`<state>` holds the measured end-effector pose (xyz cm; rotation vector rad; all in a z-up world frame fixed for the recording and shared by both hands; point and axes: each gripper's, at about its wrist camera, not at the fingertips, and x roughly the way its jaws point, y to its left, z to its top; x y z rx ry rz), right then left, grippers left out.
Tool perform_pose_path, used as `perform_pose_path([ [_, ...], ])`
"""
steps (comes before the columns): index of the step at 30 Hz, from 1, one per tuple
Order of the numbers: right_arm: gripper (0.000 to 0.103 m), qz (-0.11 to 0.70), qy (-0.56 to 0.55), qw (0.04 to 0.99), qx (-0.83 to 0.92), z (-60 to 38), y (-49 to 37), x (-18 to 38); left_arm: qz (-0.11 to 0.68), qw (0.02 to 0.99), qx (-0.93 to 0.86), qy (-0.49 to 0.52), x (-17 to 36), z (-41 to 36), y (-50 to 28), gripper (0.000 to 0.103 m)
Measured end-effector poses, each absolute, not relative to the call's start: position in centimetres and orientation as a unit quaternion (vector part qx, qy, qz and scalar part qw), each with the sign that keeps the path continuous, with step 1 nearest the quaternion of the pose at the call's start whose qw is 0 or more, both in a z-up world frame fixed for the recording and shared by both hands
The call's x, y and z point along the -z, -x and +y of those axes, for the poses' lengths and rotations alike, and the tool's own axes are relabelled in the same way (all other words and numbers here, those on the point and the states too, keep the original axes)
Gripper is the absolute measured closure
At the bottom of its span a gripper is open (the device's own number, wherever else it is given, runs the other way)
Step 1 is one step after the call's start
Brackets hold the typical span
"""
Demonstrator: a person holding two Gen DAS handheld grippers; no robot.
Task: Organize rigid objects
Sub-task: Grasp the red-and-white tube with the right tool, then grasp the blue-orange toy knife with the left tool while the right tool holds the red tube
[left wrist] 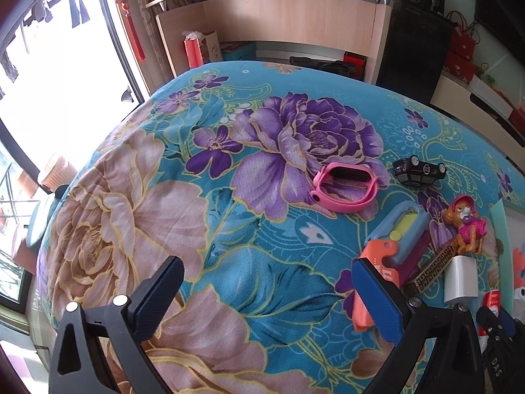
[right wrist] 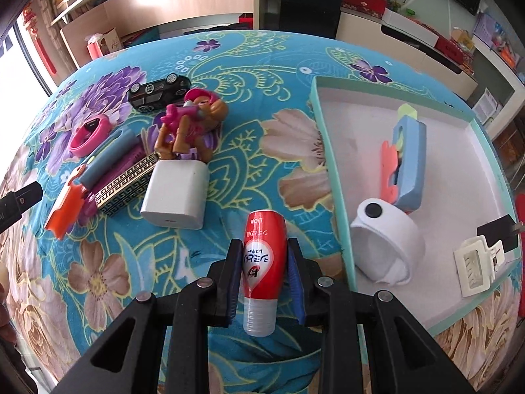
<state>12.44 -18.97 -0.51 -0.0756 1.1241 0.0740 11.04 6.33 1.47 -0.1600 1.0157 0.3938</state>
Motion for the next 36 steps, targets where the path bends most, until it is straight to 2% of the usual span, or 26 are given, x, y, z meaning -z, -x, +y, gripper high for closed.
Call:
perform_pose_path([
  [8,0.076,0.524,0.014,0.852,-0.023,-20.0,-13.3,-0.2,0.475,0.868,-0.14,0.033,-1.5,2.3,-13.8,0.001],
  [15,0.076,0.52,0.007,0.854,-0.023,-20.2,-13.3,-0.5,0.467,0.878,-0.101,0.005,-0.9,-0.2,-15.9,0.014],
  [17,0.076,0.52,0.005,0.854,-0.024,-20.2,-13.3,-0.5,0.468,0.879,-0.088,0.005,-0.5,-0.5,-16.5,0.015],
  [23,0.076,0.519,0.004,0.854,-0.025,-20.3,-13.3,-0.5,0.483,0.873,-0.059,0.017,0.9,-0.9,-17.9,0.033],
  [24,0.076,0.519,0.004,0.854,-0.025,-20.4,-13.3,-0.5,0.484,0.873,-0.053,0.023,1.1,-0.9,-18.0,0.04],
  [27,0.076,0.519,0.003,0.854,-0.025,-20.4,-13.3,-0.6,0.48,0.876,-0.048,0.016,1.1,-1.2,-18.1,0.044],
  [28,0.076,0.519,0.002,0.854,-0.025,-20.4,-13.3,-0.6,0.478,0.877,-0.042,0.017,1.1,-1.3,-18.0,0.05],
  [36,0.076,0.517,-0.003,0.855,-0.026,-20.5,-13.2,-0.6,0.463,0.886,-0.032,0.009,0.1,-1.8,-17.5,0.063],
])
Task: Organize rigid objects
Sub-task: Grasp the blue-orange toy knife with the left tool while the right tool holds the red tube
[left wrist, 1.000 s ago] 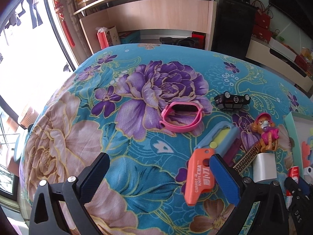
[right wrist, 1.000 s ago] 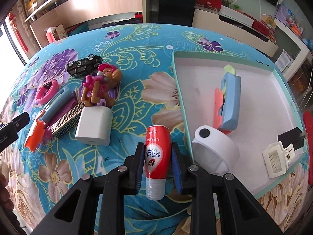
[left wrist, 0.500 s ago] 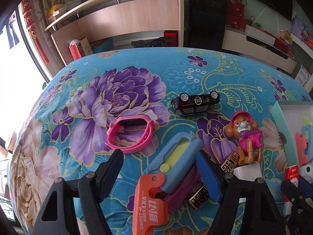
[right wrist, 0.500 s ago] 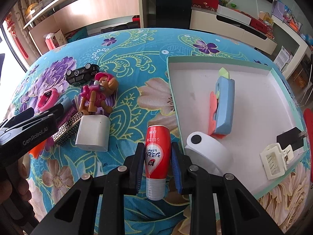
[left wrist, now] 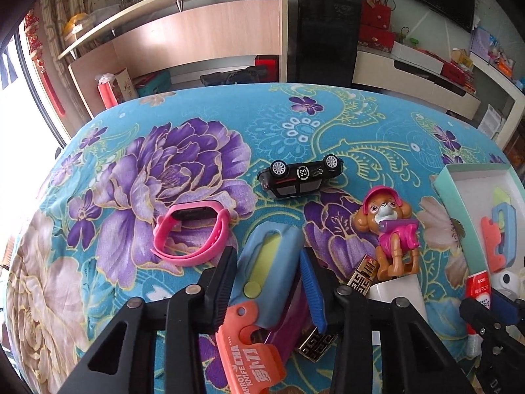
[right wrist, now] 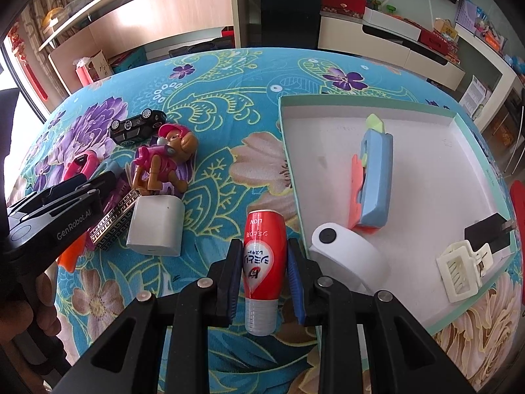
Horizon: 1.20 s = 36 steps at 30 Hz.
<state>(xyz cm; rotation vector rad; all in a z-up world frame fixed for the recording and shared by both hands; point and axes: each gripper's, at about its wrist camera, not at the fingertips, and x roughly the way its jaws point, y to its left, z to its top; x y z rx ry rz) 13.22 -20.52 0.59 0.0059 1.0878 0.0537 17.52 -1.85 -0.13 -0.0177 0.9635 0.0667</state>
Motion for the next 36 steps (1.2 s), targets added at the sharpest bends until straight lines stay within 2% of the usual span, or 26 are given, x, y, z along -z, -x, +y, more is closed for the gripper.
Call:
perform_pose_path([
  [1,0.076,0.515,-0.006,0.857,-0.027,-20.6,-13.2,-0.7,0.459,0.888,-0.029,0.012,-0.1,-1.8,-17.4,0.087],
  [15,0.076,0.484,-0.033,0.874,-0.038,-21.4,-12.5,-2.6,0.423,0.905,-0.029,0.025,-3.2,-1.6,-15.9,0.087],
  [16,0.076,0.482,-0.034,0.875,-0.038,-21.6,-12.4,-2.8,0.418,0.908,-0.029,0.023,-3.6,-1.6,-15.6,0.097],
  [17,0.076,0.478,-0.037,0.877,-0.038,-21.7,-12.3,-3.0,0.412,0.91,-0.029,0.022,-4.1,-1.7,-15.4,0.103],
  [25,0.076,0.443,-0.056,0.894,-0.035,-23.1,-11.6,-5.2,0.368,0.93,-0.018,0.012,-7.2,-2.4,-13.8,0.102],
  [36,0.076,0.47,-0.056,0.88,-0.033,-23.1,-12.4,-3.4,0.421,0.906,-0.047,0.022,-3.9,-0.8,-15.1,0.1],
])
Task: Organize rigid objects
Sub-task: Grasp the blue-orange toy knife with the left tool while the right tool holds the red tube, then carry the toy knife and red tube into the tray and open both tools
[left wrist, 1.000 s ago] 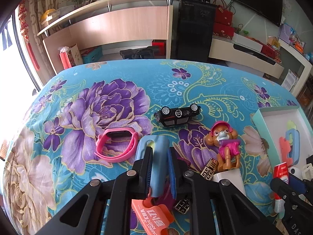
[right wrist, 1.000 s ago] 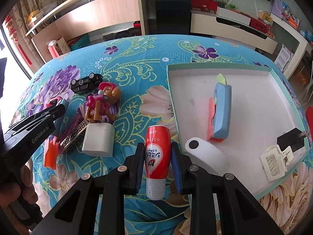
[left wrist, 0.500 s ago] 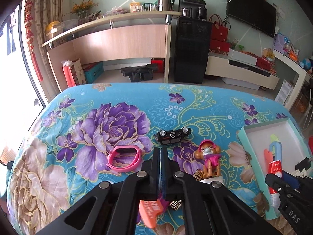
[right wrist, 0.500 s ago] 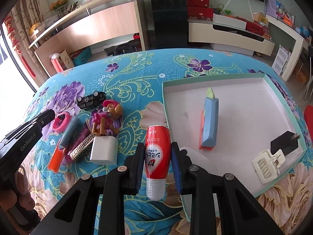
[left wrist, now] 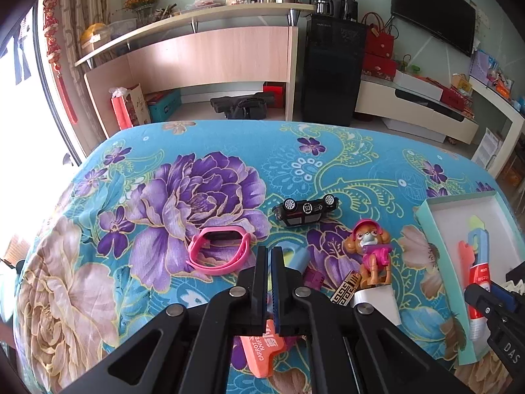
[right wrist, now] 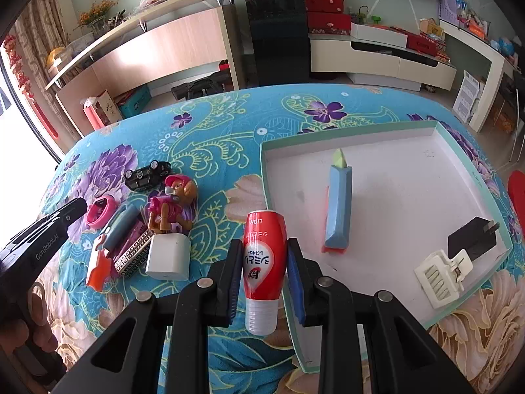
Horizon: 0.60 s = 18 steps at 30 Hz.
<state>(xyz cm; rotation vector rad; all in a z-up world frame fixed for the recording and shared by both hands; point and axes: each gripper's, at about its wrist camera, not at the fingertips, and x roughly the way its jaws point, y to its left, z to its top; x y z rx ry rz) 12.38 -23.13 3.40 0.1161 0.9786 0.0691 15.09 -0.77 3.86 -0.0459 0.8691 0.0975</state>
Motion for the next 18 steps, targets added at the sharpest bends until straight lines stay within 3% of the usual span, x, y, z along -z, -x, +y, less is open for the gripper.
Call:
perform_pose_path([
  [4,0.076,0.473,-0.053,0.879,-0.034,-23.0,-12.4,-3.1,0.436,0.898,-0.047,0.032,-2.7,-0.4,-15.6,0.1],
  [6,0.076,0.474,-0.051,0.879,-0.036,-22.9,-12.5,-3.0,0.444,0.894,-0.045,0.04,-2.2,-0.2,-15.8,0.092],
  [8,0.081,0.476,-0.049,0.878,-0.035,-22.8,-12.5,-3.0,0.454,0.889,-0.045,0.038,-1.5,-0.1,-16.0,0.062],
  [9,0.082,0.478,-0.049,0.877,-0.035,-22.8,-12.5,-2.9,0.459,0.886,-0.045,0.037,-1.3,-0.1,-16.1,0.034],
  [10,0.082,0.478,-0.05,0.876,-0.037,-22.8,-12.5,-2.8,0.461,0.885,-0.045,0.037,-1.0,-0.2,-16.2,0.025],
  [18,0.082,0.482,-0.048,0.874,-0.041,-22.6,-12.6,-2.6,0.49,0.87,-0.037,0.024,1.4,-0.8,-17.3,0.026],
])
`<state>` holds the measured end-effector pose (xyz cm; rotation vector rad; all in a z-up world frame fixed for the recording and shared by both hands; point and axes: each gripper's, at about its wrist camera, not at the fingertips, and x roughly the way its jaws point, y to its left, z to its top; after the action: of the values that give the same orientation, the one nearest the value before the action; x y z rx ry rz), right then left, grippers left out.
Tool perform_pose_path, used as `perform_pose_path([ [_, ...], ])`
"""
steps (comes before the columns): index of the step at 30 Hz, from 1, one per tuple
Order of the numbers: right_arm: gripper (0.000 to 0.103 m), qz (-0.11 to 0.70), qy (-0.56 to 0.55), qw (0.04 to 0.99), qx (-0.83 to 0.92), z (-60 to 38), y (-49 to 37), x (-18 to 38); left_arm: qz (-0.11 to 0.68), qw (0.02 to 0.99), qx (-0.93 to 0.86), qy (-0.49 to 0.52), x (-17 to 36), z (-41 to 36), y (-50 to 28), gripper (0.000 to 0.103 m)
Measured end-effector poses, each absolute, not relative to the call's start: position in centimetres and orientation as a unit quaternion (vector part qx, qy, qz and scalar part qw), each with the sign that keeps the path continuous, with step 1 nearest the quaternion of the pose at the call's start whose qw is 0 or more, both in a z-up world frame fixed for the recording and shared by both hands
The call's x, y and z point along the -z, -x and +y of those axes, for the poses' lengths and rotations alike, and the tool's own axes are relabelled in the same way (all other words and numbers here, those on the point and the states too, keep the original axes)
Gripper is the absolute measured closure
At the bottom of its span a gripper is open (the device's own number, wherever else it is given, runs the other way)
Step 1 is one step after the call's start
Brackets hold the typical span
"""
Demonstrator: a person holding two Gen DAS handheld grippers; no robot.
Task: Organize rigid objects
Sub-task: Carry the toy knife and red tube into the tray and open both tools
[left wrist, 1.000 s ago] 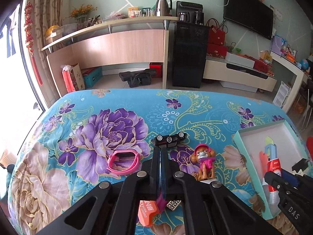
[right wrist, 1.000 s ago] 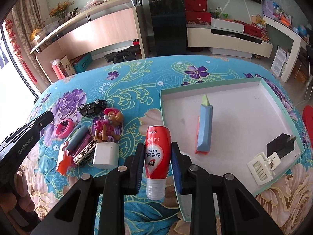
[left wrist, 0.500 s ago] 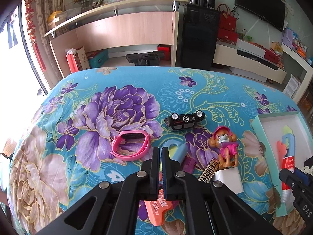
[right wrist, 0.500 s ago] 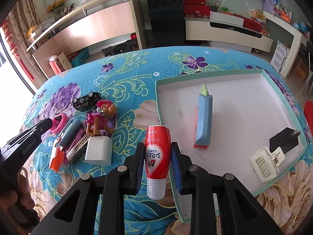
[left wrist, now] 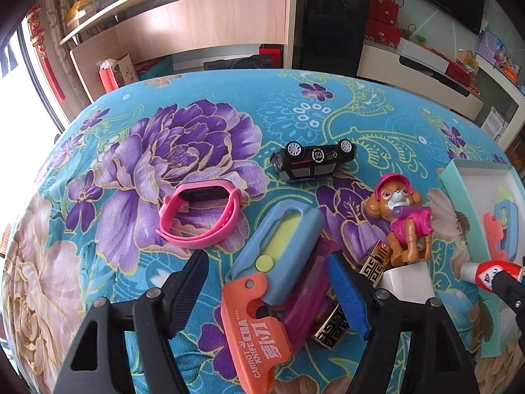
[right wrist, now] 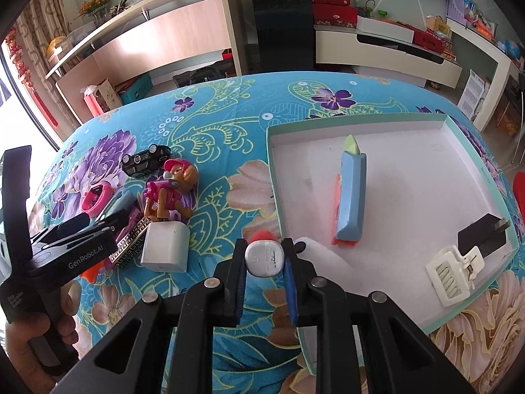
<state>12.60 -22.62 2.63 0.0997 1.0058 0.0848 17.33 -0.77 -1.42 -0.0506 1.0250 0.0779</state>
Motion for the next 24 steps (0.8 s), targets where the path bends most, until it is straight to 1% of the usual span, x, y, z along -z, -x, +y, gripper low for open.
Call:
perform_pose_path([
  [2,0.082,0.482,-0.05,0.874,-0.042,-22.7,-12.6,-2.6,0.49,0.87,-0.027,0.048,1.6,-0.3,-17.4,0.03],
  [4,0.082,0.482,-0.054,0.873,-0.045,-22.8,-12.7,-2.5,0.488,0.87,-0.019,0.066,1.5,-0.1,-17.4,0.043],
  [6,0.082,0.483,-0.057,0.873,-0.046,-22.9,-12.7,-2.5,0.486,0.871,-0.016,0.066,1.4,-0.1,-17.3,0.047],
  [8,0.082,0.486,-0.057,0.871,-0.046,-22.9,-12.7,-2.3,0.486,0.872,-0.014,0.065,1.4,-0.2,-17.2,0.049],
  [10,0.082,0.49,-0.056,0.869,-0.044,-22.9,-12.9,-2.0,0.486,0.871,-0.008,0.073,1.3,-0.1,-17.2,0.053],
  [18,0.082,0.487,-0.041,0.872,-0.038,-22.6,-12.8,-1.8,0.478,0.875,-0.014,0.081,0.7,0.5,-16.4,0.056],
  [24,0.082,0.478,-0.054,0.876,-0.036,-22.9,-12.7,-2.2,0.453,0.886,-0.018,0.096,-1.0,1.3,-15.7,0.057],
])
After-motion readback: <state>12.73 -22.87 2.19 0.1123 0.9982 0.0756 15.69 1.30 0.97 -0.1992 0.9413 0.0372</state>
